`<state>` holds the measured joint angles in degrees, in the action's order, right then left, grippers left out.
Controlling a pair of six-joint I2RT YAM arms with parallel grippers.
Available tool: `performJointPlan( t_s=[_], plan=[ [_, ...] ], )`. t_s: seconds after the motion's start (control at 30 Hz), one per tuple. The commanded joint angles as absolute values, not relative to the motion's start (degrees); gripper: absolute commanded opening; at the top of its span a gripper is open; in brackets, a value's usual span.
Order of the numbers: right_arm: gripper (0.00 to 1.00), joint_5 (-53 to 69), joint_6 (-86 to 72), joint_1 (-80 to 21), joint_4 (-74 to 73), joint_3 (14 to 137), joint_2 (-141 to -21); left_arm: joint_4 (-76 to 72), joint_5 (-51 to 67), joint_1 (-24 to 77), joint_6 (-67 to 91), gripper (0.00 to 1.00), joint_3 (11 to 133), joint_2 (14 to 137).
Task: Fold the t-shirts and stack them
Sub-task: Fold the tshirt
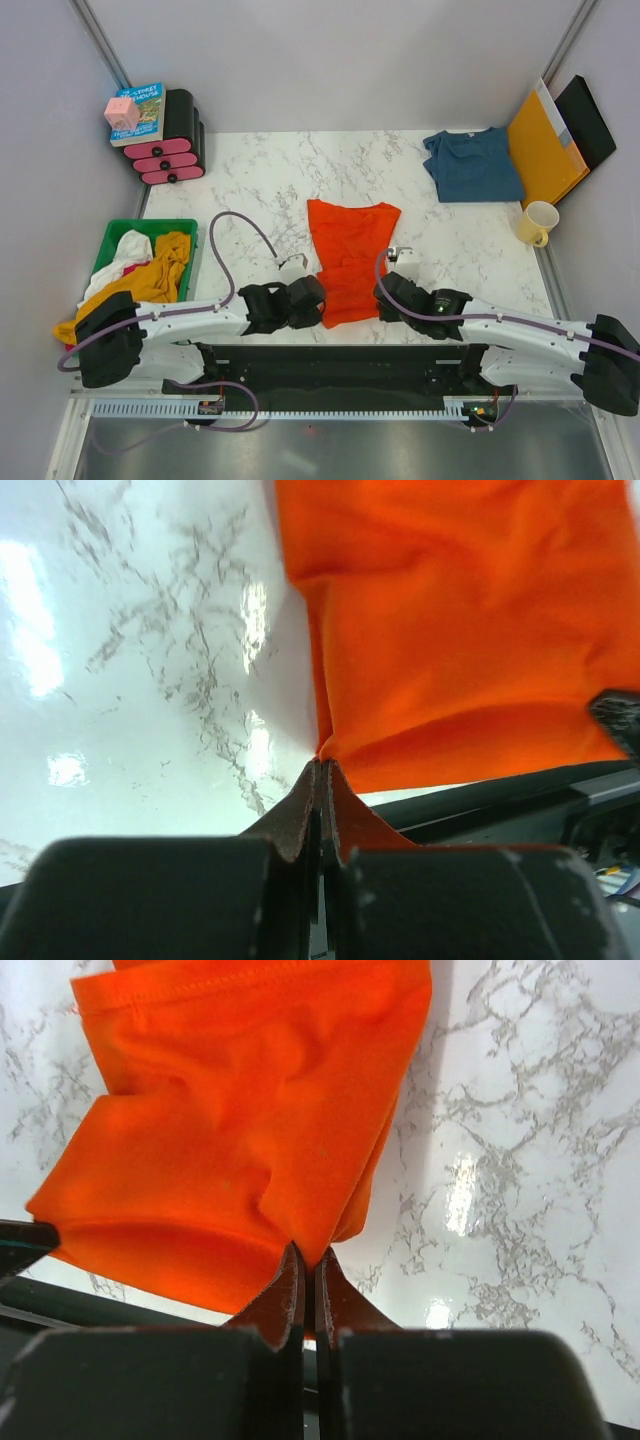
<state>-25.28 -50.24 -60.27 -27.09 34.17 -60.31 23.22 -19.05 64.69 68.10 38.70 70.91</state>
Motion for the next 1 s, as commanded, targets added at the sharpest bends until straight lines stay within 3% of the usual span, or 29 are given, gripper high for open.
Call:
performJointPlan(
  t_s=[0.0,0.33,0.4,0.43,0.5,0.6,0.97],
  plan=[
    [0.0,-26.63,-52.38,-60.29,-28.91,31.47,-57.92,17.23,-15.65,66.35,70.05,0.02,36.12,74.79],
    [0.0,-26.54,-55.02,-60.29,-31.72,27.51,-54.84,9.93,-11.69,70.22,67.77,0.02,38.14,79.72],
    [0.0,-26.37,-55.11,-60.38,-31.64,27.07,-54.67,10.02,-11.78,70.4,67.15,0.1,38.67,79.45],
    [0.0,-26.28,-55.19,-60.29,-31.73,26.98,-54.75,10.11,-12.39,70.57,67.32,0.25,38.58,79.11],
    [0.0,-26.37,-55.02,-60.29,-31.55,27.07,-55.11,10.11,-13.09,70.93,68.02,0.42,37.88,78.05],
    [0.0,-26.19,-54.93,-60.38,-30.94,27.07,-55.46,10.02,-14.06,71.19,69.43,0.52,36.74,77.61],
    [0.0,-25.58,-53.97,-60.38,-29.62,26.63,-57.13,3.69,-14.5,73.91,74.26,0.54,34.72,82.17]
  ],
)
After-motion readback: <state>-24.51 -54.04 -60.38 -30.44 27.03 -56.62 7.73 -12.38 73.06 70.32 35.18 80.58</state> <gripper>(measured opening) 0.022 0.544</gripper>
